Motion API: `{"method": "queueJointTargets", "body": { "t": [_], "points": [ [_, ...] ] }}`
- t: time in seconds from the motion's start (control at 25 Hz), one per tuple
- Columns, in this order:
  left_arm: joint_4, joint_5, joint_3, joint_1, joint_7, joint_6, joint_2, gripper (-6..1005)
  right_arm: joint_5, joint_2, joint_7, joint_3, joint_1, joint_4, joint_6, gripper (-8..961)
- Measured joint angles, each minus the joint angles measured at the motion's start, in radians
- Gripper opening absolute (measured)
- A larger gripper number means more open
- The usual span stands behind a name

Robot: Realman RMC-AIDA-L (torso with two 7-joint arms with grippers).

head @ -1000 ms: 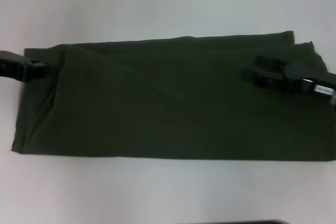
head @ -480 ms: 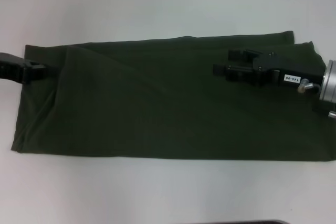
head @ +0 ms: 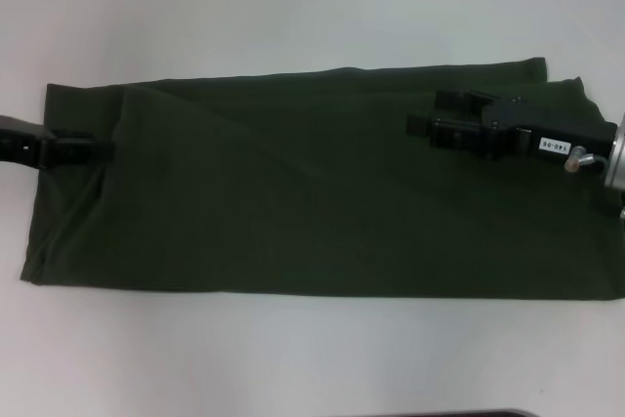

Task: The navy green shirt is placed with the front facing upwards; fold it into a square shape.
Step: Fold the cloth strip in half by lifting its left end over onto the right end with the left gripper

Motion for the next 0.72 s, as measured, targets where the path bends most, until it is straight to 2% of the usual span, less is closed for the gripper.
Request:
{"method": "queueJointTargets", "body": {
  "t": [0.32,0.72],
  "points": [
    [-0.015,0.007,-0.002,0.033,-0.006,-0.034,0.004,547,0.000,-0.006,-0.001,0.000,-0.017,-0.011,-0.018,917],
    [-0.037,0.016,-0.003,0.071,-0.013,-0.087,0.006,847,0.000,-0.007,0.001,0.000,-0.033,-0.023,-0.027,916]
  ]
}}
